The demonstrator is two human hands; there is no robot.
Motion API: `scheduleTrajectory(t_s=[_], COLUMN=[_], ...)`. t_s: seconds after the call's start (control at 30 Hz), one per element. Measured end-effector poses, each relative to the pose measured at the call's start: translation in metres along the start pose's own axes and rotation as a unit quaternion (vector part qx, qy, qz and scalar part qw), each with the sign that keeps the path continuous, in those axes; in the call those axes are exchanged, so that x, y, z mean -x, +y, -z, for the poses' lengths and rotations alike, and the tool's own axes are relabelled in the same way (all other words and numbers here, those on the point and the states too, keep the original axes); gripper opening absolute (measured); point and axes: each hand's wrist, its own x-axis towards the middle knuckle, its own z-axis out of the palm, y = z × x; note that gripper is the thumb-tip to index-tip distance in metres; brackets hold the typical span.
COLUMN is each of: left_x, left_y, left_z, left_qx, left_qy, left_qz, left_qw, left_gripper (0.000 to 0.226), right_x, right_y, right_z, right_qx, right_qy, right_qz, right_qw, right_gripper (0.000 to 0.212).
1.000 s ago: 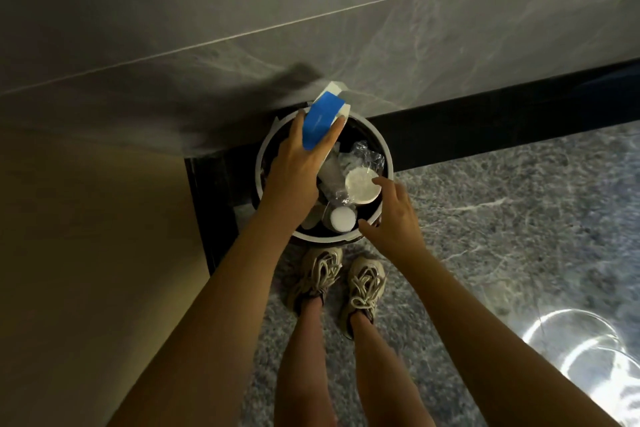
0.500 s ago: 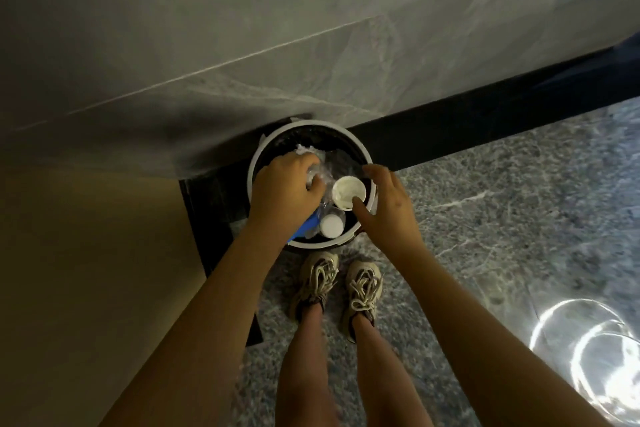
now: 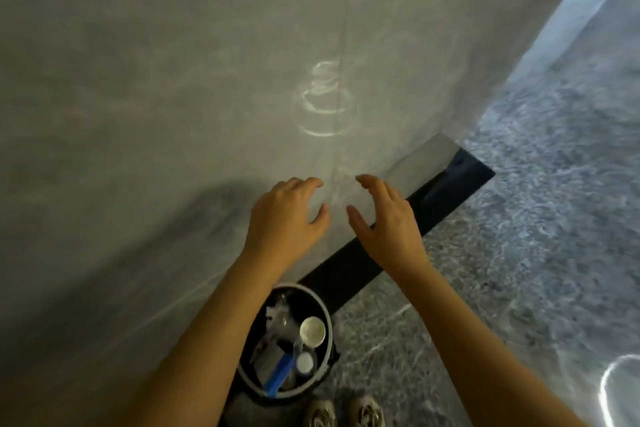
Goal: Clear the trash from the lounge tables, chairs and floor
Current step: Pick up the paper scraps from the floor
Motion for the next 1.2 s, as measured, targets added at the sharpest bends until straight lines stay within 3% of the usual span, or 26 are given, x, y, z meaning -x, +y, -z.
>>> scheduleTrajectory(t_s=[0.27,0.53,0.83,1.2], left_x=[-0.093,-0.104,-0.021,0.05], left_y=[0.164,0.387,0.604,0.756], left_z=[0.091,0.097,0.029,-0.084], left_qx=[0.072,0.184,0.3,0.298], left_qy=[0.043,0.029,-0.092,-0.228], left_qz=[-0.179,-0.37,-0.479,-0.531], left_qw=[0.98,0.91,0.82,0.759], left_gripper=[0.05,0.051,0.047,0.048], right_x=[-0.014,0.082,0.258,0.406], right_y=[-0.016,0.015,0.082,0.168], right_z=[0.216,0.41,0.544,0.607], right_qx=[0.074,0.154,0.22,0.253], right_qy=[0.216,0.394,0.481,0.488], right_qz=[-0.061,-0.143,-0.293,-0.444], right_qw=[0.972,0.895,0.797,0.707], right_gripper=[0.047,0.048,0.046,0.045])
